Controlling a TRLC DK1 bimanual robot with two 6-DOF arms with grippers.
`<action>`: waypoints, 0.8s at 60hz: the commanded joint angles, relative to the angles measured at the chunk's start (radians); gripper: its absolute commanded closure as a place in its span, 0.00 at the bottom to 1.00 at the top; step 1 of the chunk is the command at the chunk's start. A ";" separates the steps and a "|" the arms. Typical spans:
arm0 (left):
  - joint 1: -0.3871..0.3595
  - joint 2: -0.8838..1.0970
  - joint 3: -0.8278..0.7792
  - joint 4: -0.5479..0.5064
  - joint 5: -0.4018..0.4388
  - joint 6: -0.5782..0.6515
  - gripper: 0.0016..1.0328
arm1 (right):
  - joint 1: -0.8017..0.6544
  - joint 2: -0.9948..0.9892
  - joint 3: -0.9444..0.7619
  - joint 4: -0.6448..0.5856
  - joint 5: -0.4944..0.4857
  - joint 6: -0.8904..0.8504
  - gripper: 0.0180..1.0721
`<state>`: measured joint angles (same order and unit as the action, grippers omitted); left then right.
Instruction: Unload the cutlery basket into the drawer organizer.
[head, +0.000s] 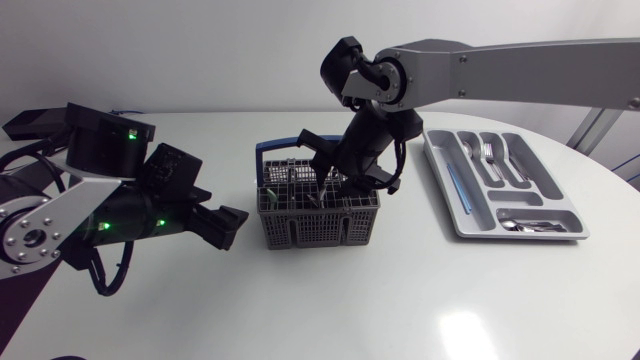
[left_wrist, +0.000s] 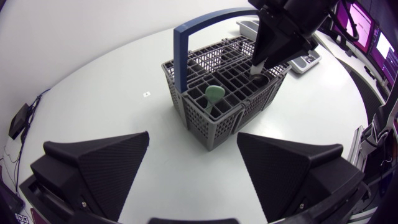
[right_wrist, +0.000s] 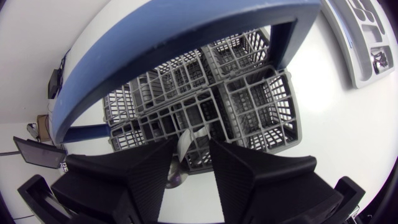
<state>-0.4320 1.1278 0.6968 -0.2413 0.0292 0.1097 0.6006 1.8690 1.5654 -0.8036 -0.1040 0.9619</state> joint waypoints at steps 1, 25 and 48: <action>0.009 0.010 0.013 0.013 0.011 0.019 0.04 | 0.008 0.035 0.018 0.014 0.007 0.024 0.64; -0.007 -0.020 -0.011 -0.023 0.077 0.045 0.04 | 0.019 0.050 0.016 0.052 0.030 0.015 0.80; -0.013 -0.031 -0.031 -0.027 0.086 0.045 0.04 | 0.031 0.015 -0.001 0.040 0.041 0.000 0.94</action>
<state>-0.4351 1.1130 0.6937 -0.2611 0.1047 0.1333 0.6220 1.8961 1.5681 -0.7555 -0.0738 0.9611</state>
